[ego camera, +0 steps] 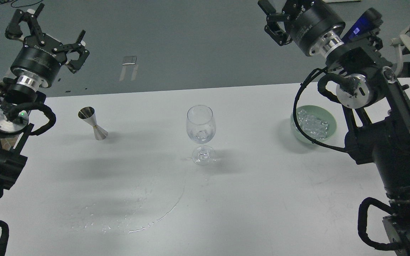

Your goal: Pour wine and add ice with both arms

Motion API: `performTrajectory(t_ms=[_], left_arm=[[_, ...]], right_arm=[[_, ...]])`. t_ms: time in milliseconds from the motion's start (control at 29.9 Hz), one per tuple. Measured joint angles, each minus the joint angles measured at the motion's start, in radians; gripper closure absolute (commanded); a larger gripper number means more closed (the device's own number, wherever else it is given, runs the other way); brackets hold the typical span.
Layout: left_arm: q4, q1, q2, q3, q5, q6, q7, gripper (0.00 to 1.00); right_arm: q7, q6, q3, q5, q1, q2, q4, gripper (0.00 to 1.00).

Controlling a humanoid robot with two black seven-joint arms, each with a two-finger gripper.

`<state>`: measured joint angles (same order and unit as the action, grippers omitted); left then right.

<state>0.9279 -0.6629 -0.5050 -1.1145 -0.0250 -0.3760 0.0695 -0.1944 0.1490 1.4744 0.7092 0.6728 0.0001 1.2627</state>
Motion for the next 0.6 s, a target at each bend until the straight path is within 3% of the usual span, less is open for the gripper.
performTrajectory(t_ms=[167,334,601], left_arm=[[-0.009,0.005,0.007,0.005,-0.001,-0.003,0.007,0.02],[-0.046,0.014,0.054,0.012,0.003,-0.004,0.007,0.02],[-0.049,0.049,0.066,-0.017,0.0,-0.051,0.007,0.02]], right_arm=[[0.004,0.01,0.059,-0.206,-0.05,0.0,-0.072,0.0],[0.017,0.041,0.126,-0.249,-0.105,0.0,-0.092,0.0],[0.022,0.186,0.151,-0.328,0.067,0.0,-0.415,0.0]])
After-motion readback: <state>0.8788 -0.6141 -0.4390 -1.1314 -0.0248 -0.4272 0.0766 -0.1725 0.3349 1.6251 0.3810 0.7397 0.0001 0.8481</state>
